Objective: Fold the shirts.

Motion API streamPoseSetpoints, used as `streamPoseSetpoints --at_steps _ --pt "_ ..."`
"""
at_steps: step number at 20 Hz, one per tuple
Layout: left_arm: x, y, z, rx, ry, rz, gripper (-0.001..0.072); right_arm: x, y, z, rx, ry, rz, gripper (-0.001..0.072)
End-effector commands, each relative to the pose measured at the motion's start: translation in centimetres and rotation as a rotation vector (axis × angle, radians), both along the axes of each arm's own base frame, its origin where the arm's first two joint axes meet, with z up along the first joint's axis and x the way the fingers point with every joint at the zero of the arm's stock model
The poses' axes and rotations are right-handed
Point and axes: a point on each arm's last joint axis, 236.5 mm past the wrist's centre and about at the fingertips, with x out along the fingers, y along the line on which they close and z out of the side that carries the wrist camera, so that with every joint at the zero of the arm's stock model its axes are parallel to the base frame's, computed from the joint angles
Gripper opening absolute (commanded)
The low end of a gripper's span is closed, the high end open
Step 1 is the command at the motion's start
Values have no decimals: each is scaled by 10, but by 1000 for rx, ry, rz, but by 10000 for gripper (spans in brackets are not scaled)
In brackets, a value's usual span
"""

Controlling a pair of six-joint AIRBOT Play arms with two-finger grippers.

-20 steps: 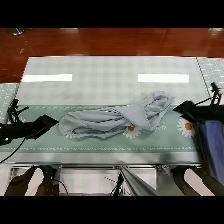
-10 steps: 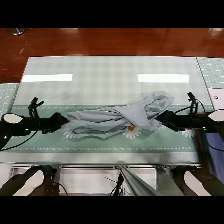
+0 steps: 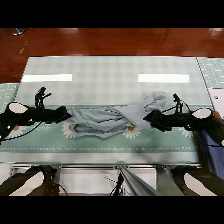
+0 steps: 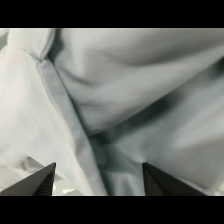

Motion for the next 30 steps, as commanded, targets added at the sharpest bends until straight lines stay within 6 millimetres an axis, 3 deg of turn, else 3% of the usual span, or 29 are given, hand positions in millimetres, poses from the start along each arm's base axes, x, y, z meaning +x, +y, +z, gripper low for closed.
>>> streamPoseSetpoints --at_steps 1,4,6,8,10,12,14,16,18,19,21,23,26,28,30 --pt "3 -2 3 -2 -8 -12 27 8 16 5 90 -8 -14 543" --pt "3 -2 4 -3 -8 -12 27 -4 25 5 118 -8 83 20" --pt "7 -4 13 -15 -17 -24 27 3 21 15 81 -54 155 25" --pt "28 -5 49 -23 -98 -46 27 41 10 58 26 -152 197 25" --pt "65 -6 122 -38 -281 -44 27 93 -9 134 -74 -319 207 25" --pt "96 -7 218 -46 -508 -36 27 139 -30 235 -209 -544 166 25" --pt "106 -5 319 -39 -717 -17 26 152 -50 345 -334 -769 107 24" --pt "92 -7 416 -25 -929 -20 27 129 -62 430 -435 -919 88 24" --pt "58 -10 498 7 -1131 -33 26 89 -68 489 -504 -1037 66 25" --pt "36 -9 530 48 -1220 -35 26 66 -70 512 -525 -1101 45 25" --pt "-3 2 572 144 -1332 11 26 20 -76 540 -575 -1187 3 25" --pt "-42 25 597 274 -1406 103 27 -21 -81 559 -615 -1251 -35 25" --pt "-100 53 611 409 -1452 228 26 -76 -92 578 -683 -1325 -95 25" --pt "-134 50 603 431 -1441 222 27 -105 -97 579 -709 -1338 -117 25" --pt "-150 44 574 411 -1335 189 26 -120 -96 575 -713 -1333 -111 25"
